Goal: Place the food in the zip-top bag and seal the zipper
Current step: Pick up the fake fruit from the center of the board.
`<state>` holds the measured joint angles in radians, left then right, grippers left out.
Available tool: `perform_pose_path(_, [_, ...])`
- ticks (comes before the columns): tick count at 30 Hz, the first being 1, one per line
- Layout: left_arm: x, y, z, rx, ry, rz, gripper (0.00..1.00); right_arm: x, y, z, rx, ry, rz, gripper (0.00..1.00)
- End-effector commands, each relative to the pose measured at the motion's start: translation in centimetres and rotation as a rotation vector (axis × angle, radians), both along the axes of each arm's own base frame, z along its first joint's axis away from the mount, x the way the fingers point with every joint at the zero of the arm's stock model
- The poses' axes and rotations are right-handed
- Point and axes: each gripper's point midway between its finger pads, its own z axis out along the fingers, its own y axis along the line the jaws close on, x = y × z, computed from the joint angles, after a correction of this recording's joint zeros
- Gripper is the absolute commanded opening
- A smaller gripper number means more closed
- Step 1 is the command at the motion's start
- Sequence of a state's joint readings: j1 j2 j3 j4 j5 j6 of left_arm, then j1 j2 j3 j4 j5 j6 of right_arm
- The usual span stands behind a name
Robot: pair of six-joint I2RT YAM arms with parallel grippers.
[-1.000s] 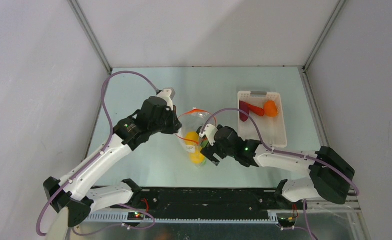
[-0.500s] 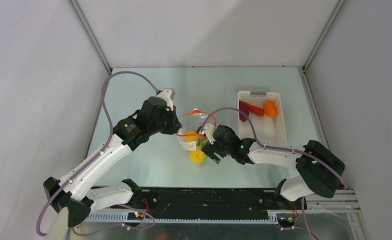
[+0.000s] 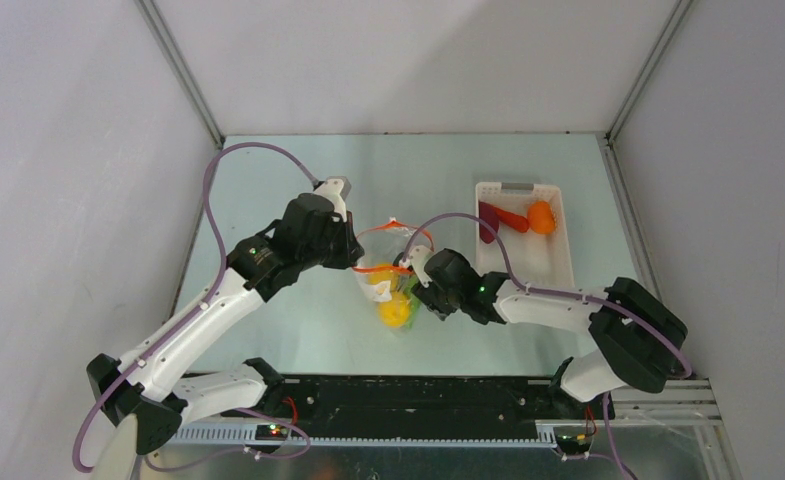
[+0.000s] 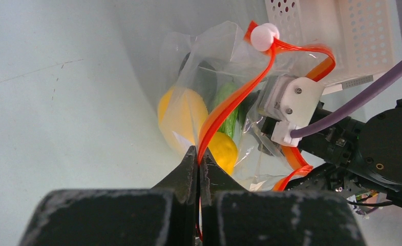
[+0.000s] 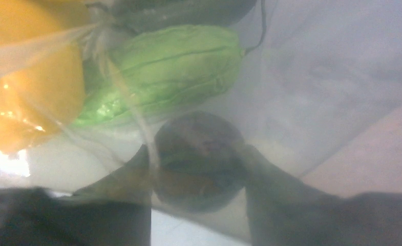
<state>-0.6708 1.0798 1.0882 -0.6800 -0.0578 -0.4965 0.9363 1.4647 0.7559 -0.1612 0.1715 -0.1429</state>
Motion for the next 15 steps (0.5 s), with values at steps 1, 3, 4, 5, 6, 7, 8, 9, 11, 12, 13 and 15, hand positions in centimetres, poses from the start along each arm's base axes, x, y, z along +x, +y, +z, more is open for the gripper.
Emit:
perform_pose_path(1, [0.3, -0.1, 0.7, -0.009, -0.016, 0.002, 0.00, -0.8, 0.6, 4.8, 0.075, -0.059, 0.030, 0.35])
perform_pose_path(3, [0.3, -0.1, 0.7, -0.011, -0.016, 0.002, 0.00, -1.4, 0.7, 7.5, 0.135, -0.106, 0.045, 0.35])
perform_pose_path(4, [0.3, -0.1, 0.6, -0.009, -0.016, 0.003, 0.00, -1.7, 0.6, 9.7, 0.185, -0.143, 0.050, 0.34])
perform_pose_path(5, [0.3, -0.1, 0.7, -0.010, -0.016, 0.001, 0.00, -2.0, 0.5, 10.8, 0.214, -0.162, 0.056, 0.34])
perform_pose_path(6, [0.3, -0.1, 0.6, -0.011, -0.015, -0.001, 0.00, -2.4, 0.2, 13.1, 0.273, -0.197, 0.061, 0.33])
perform_pose_path(7, [0.3, -0.2, 0.7, -0.012, -0.015, -0.003, 0.00, -2.7, 0.0, 14.1, 0.304, -0.213, 0.065, 0.33])
perform_pose_path(8, [0.3, -0.2, 0.6, -0.013, -0.014, -0.005, 0.00, -3.2, -0.3, 16.3, 0.368, -0.243, 0.075, 0.33])
perform_pose_path(9, [0.3, -0.3, 0.7, -0.015, -0.015, -0.006, 0.00, -3.5, -0.5, 17.2, 0.398, -0.258, 0.082, 0.33])
perform_pose_path(11, [0.2, -0.3, 0.8, -0.017, -0.015, -0.011, 0.00, -4.2, -1.3, 20.1, 0.483, -0.311, 0.088, 0.32])
perform_pose_path(12, [0.2, -0.4, 0.8, -0.020, -0.016, -0.013, 0.00, -4.5, -1.6, 22.1, 0.548, -0.352, 0.090, 0.31])
perform_pose_path(13, [0.2, -0.3, 0.8, -0.019, -0.017, -0.013, 0.00, -4.7, -1.7, 23.1, 0.581, -0.370, 0.096, 0.30])
perform_pose_path(15, [0.2, -0.4, 0.8, -0.021, -0.018, -0.018, 0.00, -5.6, -1.3, 26.0, 0.692, -0.410, 0.147, 0.29])
